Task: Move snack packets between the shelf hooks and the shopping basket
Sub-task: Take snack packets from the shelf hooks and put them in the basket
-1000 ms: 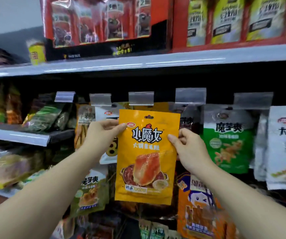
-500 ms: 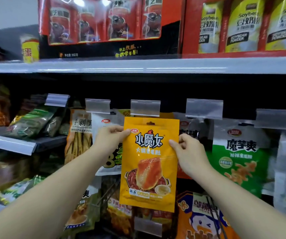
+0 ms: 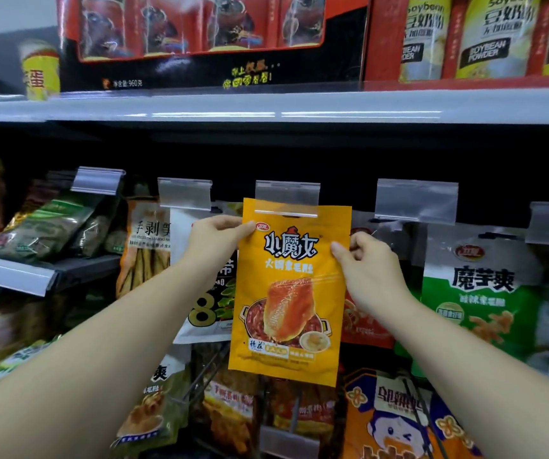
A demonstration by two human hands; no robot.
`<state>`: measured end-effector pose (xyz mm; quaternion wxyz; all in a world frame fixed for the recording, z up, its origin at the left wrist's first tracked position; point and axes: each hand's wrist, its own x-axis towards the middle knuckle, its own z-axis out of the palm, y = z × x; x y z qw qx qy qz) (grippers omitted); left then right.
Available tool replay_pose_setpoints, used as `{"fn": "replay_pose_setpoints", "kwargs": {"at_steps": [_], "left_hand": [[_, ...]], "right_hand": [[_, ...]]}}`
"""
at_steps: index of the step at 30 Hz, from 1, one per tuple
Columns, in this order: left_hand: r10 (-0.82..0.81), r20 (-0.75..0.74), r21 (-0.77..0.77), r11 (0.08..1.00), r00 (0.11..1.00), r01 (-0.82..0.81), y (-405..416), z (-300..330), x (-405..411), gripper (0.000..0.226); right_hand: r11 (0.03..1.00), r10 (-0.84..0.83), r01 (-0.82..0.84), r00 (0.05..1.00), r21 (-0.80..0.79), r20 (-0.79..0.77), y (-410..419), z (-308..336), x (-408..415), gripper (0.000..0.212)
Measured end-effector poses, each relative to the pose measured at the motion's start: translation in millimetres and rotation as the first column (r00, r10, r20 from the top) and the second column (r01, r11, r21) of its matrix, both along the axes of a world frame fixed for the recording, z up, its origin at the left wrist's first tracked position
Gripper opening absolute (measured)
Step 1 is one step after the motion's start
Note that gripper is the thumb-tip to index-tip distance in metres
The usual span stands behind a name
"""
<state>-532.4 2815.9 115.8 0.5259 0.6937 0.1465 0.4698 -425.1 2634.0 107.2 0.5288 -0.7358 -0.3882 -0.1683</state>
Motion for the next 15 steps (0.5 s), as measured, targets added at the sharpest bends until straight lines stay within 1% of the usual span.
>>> {"fn": "replay_pose_setpoints", "kwargs": {"at_steps": [4,7,9,11,15], "left_hand": [[0.003,0.021,0.001,1.000,1.000,-0.003,5,-2,5,0.008],[-0.030,0.077,0.027,0.999,0.997,0.028,8,-3,4,0.008],[-0.066,0.102,0.042,0.997,0.993,0.062,12,-2,2,0.007],[-0.075,0.092,0.053,0.996,0.993,0.070,15,-3,3,0.008],[-0.012,0.026,0.045,0.999,1.000,0.011,19,-6,13,0.015]], "right_hand": [[1.000,0.002,-0.002,1.000,-0.008,0.024,3,-1,1,0.032],[0.999,0.046,-0.047,0.998,0.027,0.043,3,0,-3,0.040],[0.996,0.076,-0.078,0.996,0.049,0.046,5,1,-4,0.049],[0.995,0.084,-0.086,0.996,0.049,0.041,8,1,-1,0.056],[0.999,0.044,-0.045,0.999,0.003,0.009,13,2,9,0.051]]}}
